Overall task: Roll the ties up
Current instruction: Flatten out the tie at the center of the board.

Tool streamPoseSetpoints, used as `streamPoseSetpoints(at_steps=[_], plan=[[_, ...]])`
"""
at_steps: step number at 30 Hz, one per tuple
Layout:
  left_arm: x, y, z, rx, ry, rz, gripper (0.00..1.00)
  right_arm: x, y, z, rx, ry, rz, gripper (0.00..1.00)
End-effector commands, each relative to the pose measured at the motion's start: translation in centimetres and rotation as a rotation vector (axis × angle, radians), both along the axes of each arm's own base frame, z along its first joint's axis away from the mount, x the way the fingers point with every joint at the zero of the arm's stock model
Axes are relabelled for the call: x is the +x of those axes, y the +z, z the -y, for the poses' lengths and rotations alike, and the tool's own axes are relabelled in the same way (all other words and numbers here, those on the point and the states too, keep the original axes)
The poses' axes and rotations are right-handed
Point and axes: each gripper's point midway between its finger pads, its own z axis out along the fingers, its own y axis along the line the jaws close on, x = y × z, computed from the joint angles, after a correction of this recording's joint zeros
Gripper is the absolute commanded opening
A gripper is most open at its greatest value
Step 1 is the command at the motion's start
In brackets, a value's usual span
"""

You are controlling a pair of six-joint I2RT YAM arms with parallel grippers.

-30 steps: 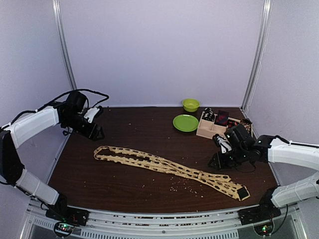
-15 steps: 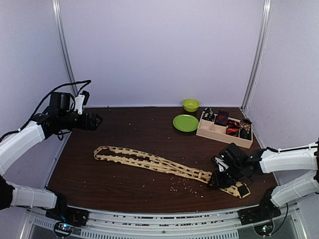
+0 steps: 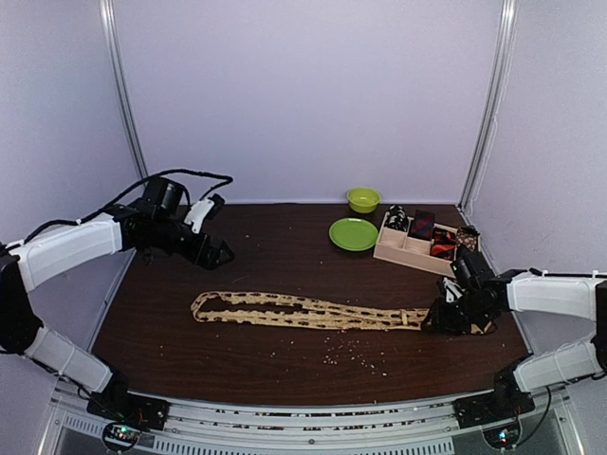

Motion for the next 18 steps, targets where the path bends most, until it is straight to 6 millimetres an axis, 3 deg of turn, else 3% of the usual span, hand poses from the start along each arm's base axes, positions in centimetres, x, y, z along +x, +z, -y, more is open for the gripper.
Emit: streamPoseSetpoints(at_steps=[1, 4, 11, 18], plan=[[-1.4, -5.1, 0.9, 0.215, -0.130, -0.112, 0.76, 1.2, 3.9, -2.3, 0.091, 0.101, 0.112, 0.36], [-1.9, -7.1, 2.0, 0.251, -0.205, -0.159, 0.60, 1.7, 5.4, -3.5, 0.117, 0.141, 0.148, 0.37], [-2.1, -10.5, 6.2, 0.345, -0.337, -0.180, 0.47, 1.8, 5.7, -5.1, 0.184, 0.154, 0.160, 0.37], [-2.5, -13.6, 9.1, 0.368, -0.438, -0.201, 0.45, 1.6, 5.7, -5.1, 0.195, 0.148, 0.172, 0.37]])
